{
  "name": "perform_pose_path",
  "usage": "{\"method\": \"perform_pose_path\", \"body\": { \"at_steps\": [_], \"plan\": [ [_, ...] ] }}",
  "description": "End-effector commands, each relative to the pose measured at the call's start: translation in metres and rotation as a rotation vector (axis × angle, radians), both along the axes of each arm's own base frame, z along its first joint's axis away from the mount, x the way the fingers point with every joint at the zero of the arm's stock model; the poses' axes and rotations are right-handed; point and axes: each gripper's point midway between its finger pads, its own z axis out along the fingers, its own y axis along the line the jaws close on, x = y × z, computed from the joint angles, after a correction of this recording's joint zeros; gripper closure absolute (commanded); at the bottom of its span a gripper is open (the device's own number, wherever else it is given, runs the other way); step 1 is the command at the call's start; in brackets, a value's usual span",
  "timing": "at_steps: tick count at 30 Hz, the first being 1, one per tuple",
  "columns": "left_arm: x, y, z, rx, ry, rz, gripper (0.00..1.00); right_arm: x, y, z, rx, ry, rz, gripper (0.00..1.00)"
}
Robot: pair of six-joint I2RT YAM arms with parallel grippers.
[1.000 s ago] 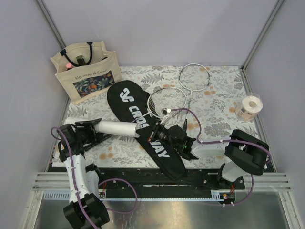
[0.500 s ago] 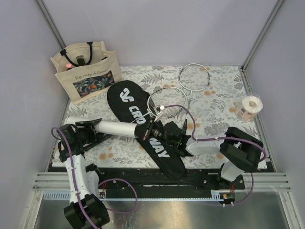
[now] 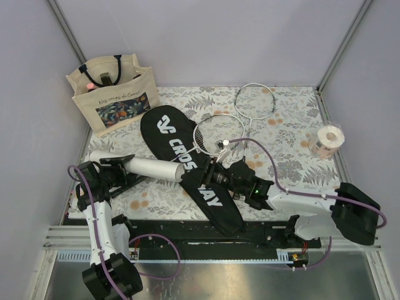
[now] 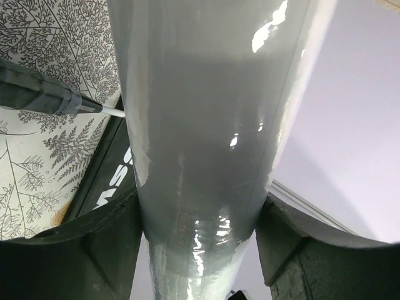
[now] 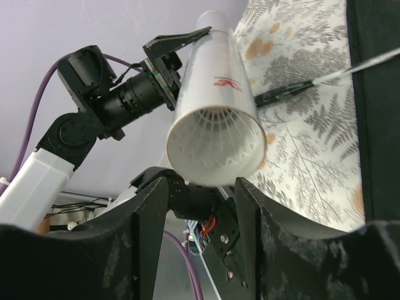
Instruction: Pack up the badminton gear
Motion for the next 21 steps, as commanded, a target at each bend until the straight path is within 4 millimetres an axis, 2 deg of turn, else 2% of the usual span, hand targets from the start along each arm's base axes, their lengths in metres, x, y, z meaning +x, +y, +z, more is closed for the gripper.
{"method": "perform_pose_path", "body": {
  "at_steps": [1,4,8,12,13,14,16,21],
  "plan": [
    [0.006,-0.001,0.024,-0.003,-0.053,-0.012,0.49,0.0,-0.039,-0.005,-0.096,0.053,-0.088,0.44],
    [0.005,-0.001,0.025,0.007,-0.062,-0.018,0.49,0.017,-0.081,-0.017,-0.237,0.108,-0.272,0.44],
    [0.005,0.0,0.026,0.033,-0.076,-0.011,0.49,0.034,-0.152,-0.058,-0.411,0.269,-0.537,0.47],
    [0.003,0.002,0.027,0.051,-0.089,0.0,0.49,0.043,-0.211,-0.089,-0.495,0.386,-0.759,0.5],
    [0.003,0.001,0.026,0.052,-0.089,-0.002,0.49,0.036,-0.221,-0.102,-0.535,0.439,-0.767,0.5],
    [0.002,0.001,0.026,0.055,-0.089,-0.004,0.49,0.045,-0.246,-0.106,-0.573,0.425,-0.889,0.52],
    [0.0,0.0,0.022,0.053,-0.076,-0.007,0.49,0.05,-0.272,-0.118,-0.612,0.452,-0.992,0.54],
    [-0.004,-0.003,0.011,0.043,-0.061,-0.012,0.49,0.055,-0.308,-0.146,-0.699,0.582,-1.099,0.58]
  ]
}}
